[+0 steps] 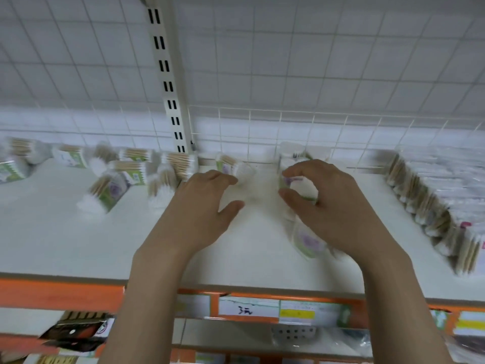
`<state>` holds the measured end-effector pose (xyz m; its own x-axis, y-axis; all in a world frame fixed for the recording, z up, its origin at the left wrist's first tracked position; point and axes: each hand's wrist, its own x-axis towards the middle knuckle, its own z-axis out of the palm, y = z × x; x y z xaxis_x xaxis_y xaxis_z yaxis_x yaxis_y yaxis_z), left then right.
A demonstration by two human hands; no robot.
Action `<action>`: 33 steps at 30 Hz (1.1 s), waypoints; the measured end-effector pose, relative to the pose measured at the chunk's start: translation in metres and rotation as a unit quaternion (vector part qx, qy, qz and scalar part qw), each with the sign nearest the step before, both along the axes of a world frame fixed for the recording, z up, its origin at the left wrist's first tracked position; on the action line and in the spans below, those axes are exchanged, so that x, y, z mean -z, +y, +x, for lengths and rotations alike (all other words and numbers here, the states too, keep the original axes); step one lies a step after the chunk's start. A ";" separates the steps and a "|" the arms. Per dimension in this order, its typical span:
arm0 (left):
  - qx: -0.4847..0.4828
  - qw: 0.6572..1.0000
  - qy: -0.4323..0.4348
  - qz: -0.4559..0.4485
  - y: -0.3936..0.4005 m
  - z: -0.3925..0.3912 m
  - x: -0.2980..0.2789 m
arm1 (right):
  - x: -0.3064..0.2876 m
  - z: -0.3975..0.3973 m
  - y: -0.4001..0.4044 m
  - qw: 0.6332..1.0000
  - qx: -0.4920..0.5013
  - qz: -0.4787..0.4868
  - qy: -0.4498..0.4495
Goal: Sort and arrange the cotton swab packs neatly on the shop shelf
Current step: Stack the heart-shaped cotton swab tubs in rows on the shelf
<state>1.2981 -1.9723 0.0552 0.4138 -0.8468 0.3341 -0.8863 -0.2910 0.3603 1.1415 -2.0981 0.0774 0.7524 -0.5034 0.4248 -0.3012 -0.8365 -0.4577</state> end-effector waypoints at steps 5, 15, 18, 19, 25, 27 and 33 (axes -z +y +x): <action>-0.070 0.997 0.003 0.029 0.013 0.062 -0.008 | -0.002 0.058 0.009 1.000 -0.005 0.008 0.006; -0.206 0.974 0.082 0.054 0.009 0.132 0.016 | 0.033 0.140 0.000 0.990 0.104 0.038 0.084; -0.218 0.969 0.062 0.103 0.000 0.136 0.017 | 0.040 0.154 -0.004 0.984 0.128 0.067 0.103; -0.217 0.968 0.055 0.117 -0.002 0.137 0.018 | 0.042 0.159 -0.005 0.982 0.130 0.072 0.115; -0.187 0.972 0.044 0.138 -0.004 0.136 0.022 | 0.059 0.175 -0.009 0.979 0.147 0.080 0.119; -0.165 0.978 0.063 0.108 -0.003 0.136 0.020 | 0.063 0.177 -0.010 0.978 0.157 0.076 0.117; -0.087 0.983 0.162 -0.016 -0.005 0.133 0.008 | 0.054 0.176 -0.016 0.974 0.171 0.055 0.140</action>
<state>1.4309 -1.9772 0.0474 0.6405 -0.7450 0.1866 -0.6616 -0.4119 0.6266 1.3173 -2.1145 0.0236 0.6117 -0.7755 0.1564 -0.6794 -0.6162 -0.3984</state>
